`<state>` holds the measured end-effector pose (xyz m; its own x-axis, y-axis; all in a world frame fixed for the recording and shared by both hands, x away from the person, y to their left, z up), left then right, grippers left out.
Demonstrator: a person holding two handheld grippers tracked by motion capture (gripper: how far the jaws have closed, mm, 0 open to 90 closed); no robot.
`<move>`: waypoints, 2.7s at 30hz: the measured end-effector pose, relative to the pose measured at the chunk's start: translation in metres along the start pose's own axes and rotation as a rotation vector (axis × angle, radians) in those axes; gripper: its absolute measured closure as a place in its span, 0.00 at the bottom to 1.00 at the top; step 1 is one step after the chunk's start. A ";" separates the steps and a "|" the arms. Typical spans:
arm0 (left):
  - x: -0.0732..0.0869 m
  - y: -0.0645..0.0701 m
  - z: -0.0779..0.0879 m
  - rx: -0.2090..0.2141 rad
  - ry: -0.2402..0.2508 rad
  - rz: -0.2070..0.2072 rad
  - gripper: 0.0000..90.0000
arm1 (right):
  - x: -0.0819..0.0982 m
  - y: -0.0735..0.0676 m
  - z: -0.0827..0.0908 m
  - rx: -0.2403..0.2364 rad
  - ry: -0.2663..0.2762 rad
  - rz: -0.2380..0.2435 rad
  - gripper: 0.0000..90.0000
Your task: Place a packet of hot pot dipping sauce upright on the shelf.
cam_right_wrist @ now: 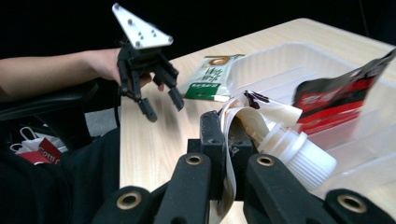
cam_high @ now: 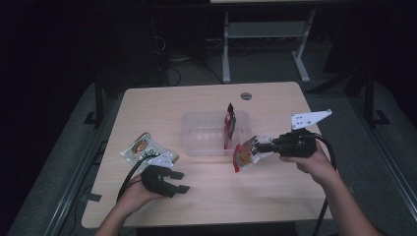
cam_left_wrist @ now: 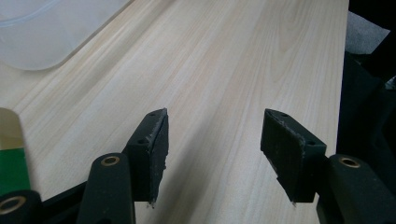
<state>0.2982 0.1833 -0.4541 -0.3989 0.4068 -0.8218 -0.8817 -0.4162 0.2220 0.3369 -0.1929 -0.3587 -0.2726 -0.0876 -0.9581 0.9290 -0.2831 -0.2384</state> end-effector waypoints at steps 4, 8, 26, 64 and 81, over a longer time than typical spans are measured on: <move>0.000 -0.001 -0.001 0.003 -0.004 -0.012 0.46 | -0.011 0.008 0.007 0.023 0.017 0.006 0.99; 0.001 0.000 -0.002 0.005 -0.004 -0.001 0.46 | -0.020 0.019 0.011 0.051 0.029 0.011 0.99; 0.002 -0.001 -0.002 0.011 -0.013 -0.003 0.46 | -0.034 0.072 -0.006 0.137 -0.027 -0.015 0.99; 0.002 -0.001 -0.002 0.017 -0.016 0.003 0.46 | -0.046 0.087 -0.019 0.298 -0.193 0.039 0.99; -0.008 -0.002 0.003 -0.003 0.028 -0.010 0.73 | -0.045 0.088 -0.026 0.330 -0.197 0.013 0.99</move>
<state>0.3022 0.1831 -0.4466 -0.3829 0.3879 -0.8384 -0.8850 -0.4144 0.2123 0.4373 -0.1892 -0.3410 -0.3339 -0.2656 -0.9044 0.8110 -0.5699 -0.1321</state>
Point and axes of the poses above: each handheld gripper's, and its own axes: z roughly backward along the jaws, x roughly out of its underside, y roughly to its right, the point moved 3 cm from there along -z, roughly forward along the jaws, and after that the axes turned 14 degrees about y, right-handed, at the moved point
